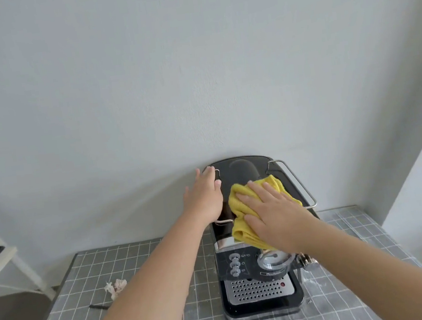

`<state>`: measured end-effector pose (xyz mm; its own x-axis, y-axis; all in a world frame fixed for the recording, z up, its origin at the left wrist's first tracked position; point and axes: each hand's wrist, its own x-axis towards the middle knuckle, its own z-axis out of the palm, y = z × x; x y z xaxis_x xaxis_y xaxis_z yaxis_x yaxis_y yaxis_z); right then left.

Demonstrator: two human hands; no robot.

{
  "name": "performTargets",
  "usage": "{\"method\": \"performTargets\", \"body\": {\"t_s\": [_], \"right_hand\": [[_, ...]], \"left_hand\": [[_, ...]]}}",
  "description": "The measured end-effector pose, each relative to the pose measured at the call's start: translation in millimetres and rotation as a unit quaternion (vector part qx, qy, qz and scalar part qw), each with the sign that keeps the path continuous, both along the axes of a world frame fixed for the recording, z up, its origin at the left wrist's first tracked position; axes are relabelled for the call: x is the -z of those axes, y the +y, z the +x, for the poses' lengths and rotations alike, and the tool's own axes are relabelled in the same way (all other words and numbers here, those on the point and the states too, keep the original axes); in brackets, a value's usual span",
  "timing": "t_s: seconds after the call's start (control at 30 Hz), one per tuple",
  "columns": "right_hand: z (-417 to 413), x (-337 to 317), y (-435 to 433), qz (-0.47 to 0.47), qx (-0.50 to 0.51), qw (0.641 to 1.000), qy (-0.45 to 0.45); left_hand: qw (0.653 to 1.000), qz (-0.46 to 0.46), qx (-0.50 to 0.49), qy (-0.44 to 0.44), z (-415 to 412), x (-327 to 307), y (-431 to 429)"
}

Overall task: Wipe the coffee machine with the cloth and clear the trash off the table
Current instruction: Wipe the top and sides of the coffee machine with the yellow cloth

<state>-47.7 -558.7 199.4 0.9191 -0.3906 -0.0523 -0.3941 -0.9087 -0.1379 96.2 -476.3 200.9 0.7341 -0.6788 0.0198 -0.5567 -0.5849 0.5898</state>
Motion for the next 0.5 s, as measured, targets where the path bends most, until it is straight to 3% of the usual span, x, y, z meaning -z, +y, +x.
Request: {"method": "performTargets", "body": {"t_s": [0.13,0.23,0.3,0.5], "right_hand": [[36,1,17,-0.022,0.105,0.994,0.032],[13,3,26,-0.046,-0.012,0.999,0.011],[-5,1,18,-0.038,-0.038,0.999,-0.002],[50,-16,-16,0.042,0.239,0.967,0.072]], "left_hand": [[1.000,-0.010,-0.019,0.011,-7,0,6],[0.999,-0.010,-0.032,0.003,-9,-1,10],[1.000,0.004,-0.025,-0.003,-7,-1,9],[1.000,0.003,0.003,-0.006,-4,6,3]]}}
